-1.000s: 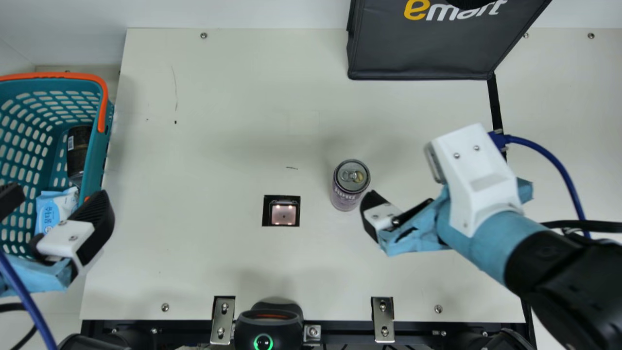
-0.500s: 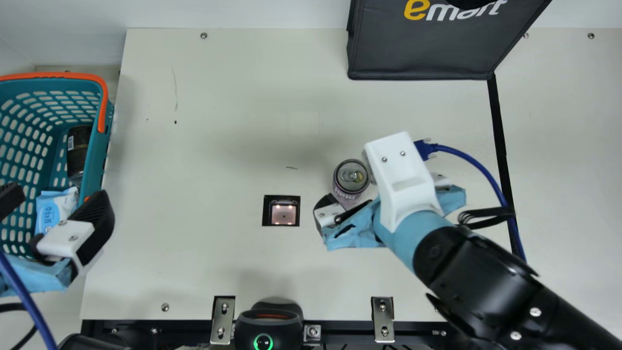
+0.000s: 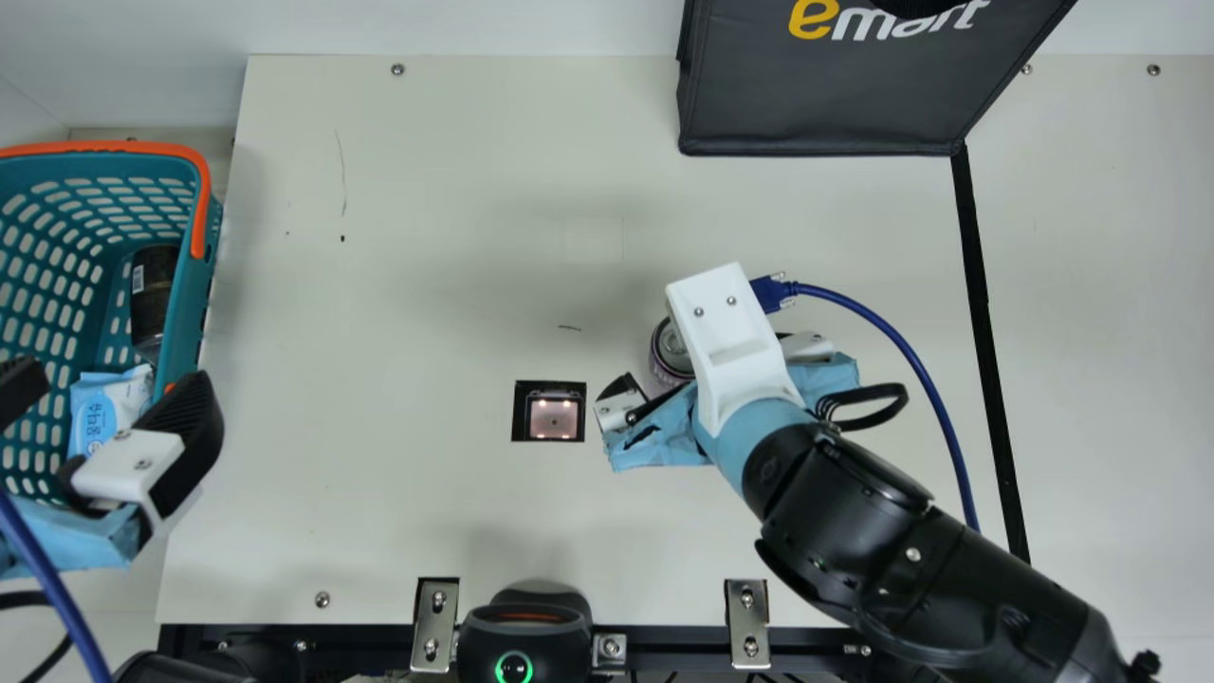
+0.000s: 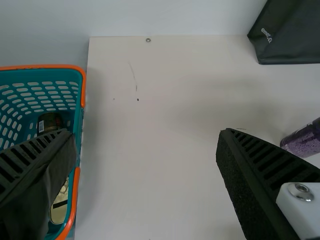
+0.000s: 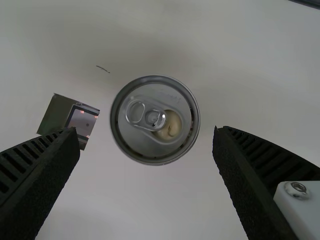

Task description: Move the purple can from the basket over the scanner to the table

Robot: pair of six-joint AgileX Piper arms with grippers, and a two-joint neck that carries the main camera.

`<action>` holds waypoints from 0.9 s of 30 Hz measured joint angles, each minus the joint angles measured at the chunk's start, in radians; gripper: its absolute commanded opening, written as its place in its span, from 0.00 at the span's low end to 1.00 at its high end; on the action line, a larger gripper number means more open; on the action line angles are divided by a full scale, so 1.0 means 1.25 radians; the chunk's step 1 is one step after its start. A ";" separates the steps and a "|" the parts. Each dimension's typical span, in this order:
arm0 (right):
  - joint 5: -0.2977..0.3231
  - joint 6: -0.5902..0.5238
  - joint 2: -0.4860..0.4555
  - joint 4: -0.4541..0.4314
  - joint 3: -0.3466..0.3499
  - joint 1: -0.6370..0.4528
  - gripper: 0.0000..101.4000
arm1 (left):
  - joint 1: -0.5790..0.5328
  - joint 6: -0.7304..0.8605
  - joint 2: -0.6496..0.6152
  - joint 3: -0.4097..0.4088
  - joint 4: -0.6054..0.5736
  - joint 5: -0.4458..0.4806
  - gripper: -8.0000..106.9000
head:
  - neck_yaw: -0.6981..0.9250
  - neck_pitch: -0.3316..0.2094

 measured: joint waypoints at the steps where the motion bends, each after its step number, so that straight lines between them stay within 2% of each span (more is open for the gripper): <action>1: -0.008 -0.002 0.004 -0.001 0.003 -0.005 0.94 | 0.000 0.000 0.000 0.000 0.000 0.000 0.85 | 0.001 -0.001; 5: -0.030 -0.014 0.019 -0.003 0.013 -0.021 0.94 | 0.000 0.000 0.000 0.000 0.000 0.000 0.85 | 0.001 0.000; 12: -0.056 -0.023 0.040 -0.003 0.020 -0.033 0.48 | 0.000 0.000 0.000 0.000 0.000 0.000 0.85 | 0.001 0.000; 19: -0.055 -0.024 0.044 -0.009 0.007 -0.033 0.01 | 0.000 0.000 0.000 0.000 0.000 0.000 0.85 | 0.001 -0.001; 27: -0.013 -0.039 0.041 -0.008 -0.044 -0.037 0.00 | 0.000 0.000 0.000 0.000 0.000 0.000 0.85 | 0.001 -0.001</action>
